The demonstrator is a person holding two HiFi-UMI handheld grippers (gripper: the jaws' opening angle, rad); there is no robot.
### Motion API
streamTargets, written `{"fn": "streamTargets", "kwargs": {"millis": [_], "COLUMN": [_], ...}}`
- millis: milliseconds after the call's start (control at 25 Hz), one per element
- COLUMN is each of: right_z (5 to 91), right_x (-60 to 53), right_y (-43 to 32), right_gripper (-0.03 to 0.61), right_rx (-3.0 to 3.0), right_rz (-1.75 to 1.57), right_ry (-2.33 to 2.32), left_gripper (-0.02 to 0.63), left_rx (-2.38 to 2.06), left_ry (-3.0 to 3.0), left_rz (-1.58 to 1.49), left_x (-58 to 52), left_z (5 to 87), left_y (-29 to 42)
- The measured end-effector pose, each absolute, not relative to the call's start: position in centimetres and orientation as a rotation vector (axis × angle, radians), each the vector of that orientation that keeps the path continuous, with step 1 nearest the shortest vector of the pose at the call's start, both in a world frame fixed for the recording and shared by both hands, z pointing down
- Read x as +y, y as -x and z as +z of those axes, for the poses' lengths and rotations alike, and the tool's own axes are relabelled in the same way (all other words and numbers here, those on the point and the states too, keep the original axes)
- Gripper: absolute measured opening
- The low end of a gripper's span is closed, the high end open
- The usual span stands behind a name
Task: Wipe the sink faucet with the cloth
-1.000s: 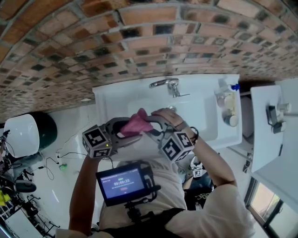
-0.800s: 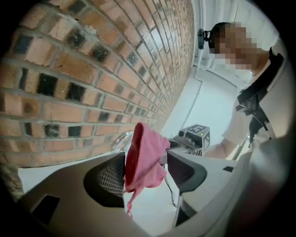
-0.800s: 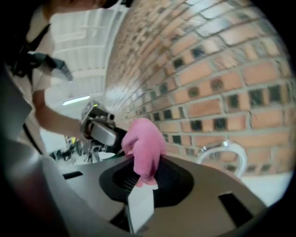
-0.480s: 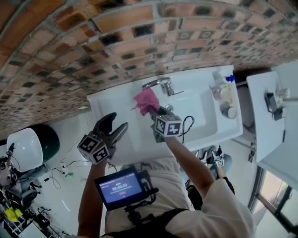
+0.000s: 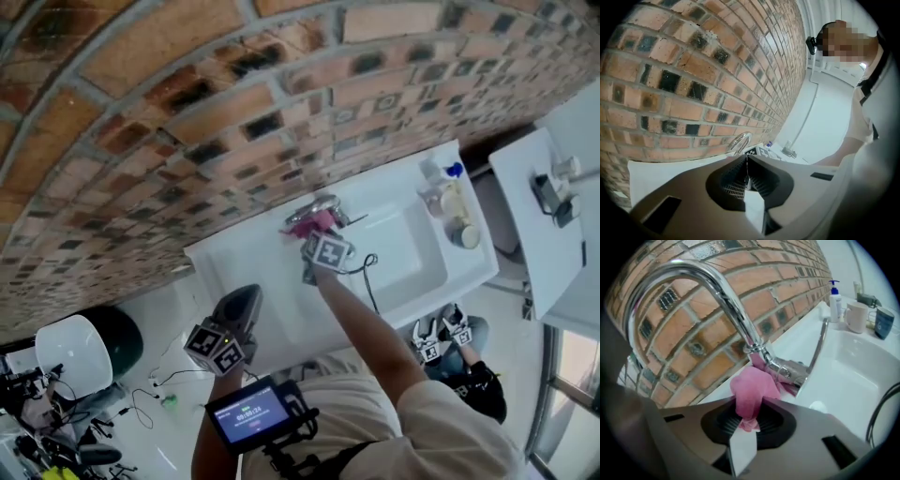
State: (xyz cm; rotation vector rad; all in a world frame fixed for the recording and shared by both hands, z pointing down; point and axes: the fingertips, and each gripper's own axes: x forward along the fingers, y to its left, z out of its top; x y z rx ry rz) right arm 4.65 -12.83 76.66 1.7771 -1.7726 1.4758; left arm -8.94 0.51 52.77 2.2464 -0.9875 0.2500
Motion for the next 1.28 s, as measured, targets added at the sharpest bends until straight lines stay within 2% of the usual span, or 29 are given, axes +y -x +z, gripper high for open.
{"fn": "streamTargets", "kwargs": {"millis": [600, 760, 1040, 1280], "right_z": [81.0, 81.9, 77.9, 73.7], "right_x": [-16.4, -12.6, -15.7, -16.4], "right_y": [-6.0, -7.4, -5.2, -5.1], "right_gripper": [0.078, 0.077, 0.071, 0.069], "right_rx": [-1.624, -1.377, -1.681, -1.860], "right_rz": [1.557, 1.608, 1.751, 1.656], "right_ry": [-1.909, -1.868, -1.931, -1.936], "left_gripper": [0.002, 0.002, 0.002, 0.002], "left_rx": [-0.999, -1.009, -1.021, -1.018], "left_ry": [-2.191, -2.189, -2.173, -2.173], "left_rz": [0.241, 0.243, 0.236, 0.238], "left_x": [1.8, 1.8, 2.3, 2.6], "left_z": [54.2, 54.0, 54.6, 54.5], "left_y": [11.8, 12.0, 12.1, 11.6]}}
